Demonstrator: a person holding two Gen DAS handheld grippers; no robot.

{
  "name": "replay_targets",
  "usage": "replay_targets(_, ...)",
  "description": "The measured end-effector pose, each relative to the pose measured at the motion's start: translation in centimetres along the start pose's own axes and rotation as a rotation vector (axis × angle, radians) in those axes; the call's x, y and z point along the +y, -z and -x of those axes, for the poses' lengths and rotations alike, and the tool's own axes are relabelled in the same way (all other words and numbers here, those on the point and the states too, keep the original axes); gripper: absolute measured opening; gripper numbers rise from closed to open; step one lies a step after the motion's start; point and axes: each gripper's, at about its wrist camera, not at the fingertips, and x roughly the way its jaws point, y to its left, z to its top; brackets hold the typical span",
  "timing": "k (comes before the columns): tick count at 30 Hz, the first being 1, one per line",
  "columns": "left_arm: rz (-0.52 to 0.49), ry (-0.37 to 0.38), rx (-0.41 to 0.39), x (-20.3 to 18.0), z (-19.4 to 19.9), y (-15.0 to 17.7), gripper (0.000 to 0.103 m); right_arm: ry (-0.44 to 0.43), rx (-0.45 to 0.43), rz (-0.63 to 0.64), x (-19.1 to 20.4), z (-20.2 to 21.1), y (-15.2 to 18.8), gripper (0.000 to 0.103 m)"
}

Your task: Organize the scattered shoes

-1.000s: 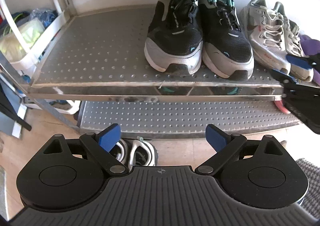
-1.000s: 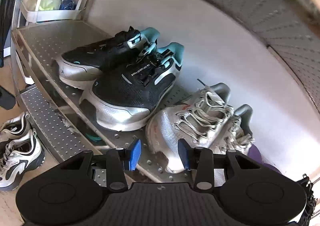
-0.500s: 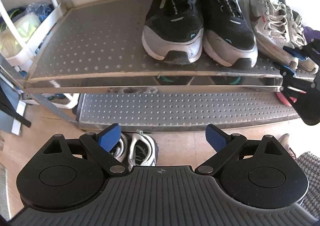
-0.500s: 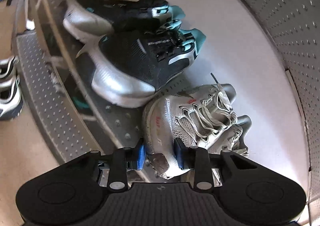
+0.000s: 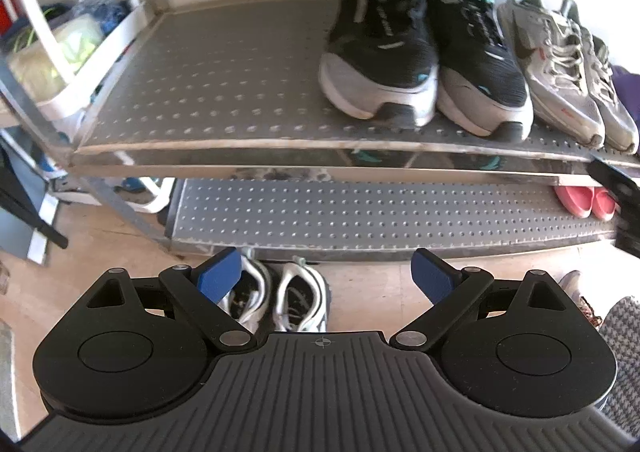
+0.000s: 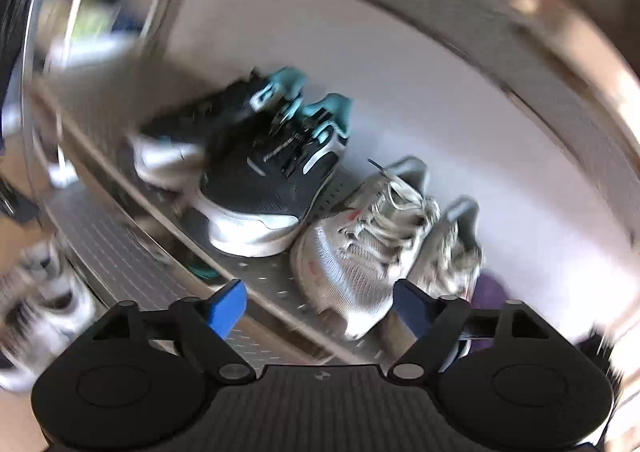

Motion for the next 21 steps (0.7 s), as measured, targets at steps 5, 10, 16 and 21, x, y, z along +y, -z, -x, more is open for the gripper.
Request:
replay_targets(5, 0.065, 0.013, 0.034, 2.9, 0.8, 1.0, 0.095, -0.297, 0.296, -0.668, -0.4, 0.8, 5.6, 0.086)
replay_targets(10, 0.093, 0.009, 0.024, 5.1, 2.2, 1.7, 0.095, -0.459, 0.532, -0.8, 6.6, -0.3, 10.4, 0.053)
replay_targets(16, 0.016, -0.076, -0.031, 7.0, 3.3, 2.3, 0.096, -0.531, 0.537, -0.618, 13.7, -1.1, 8.0, 0.053)
replay_targets(21, 0.022, -0.098, 0.0, 9.2, 2.2, 2.2, 0.096, -0.491, 0.525, -0.598, 16.0, -4.3, 5.1, 0.062)
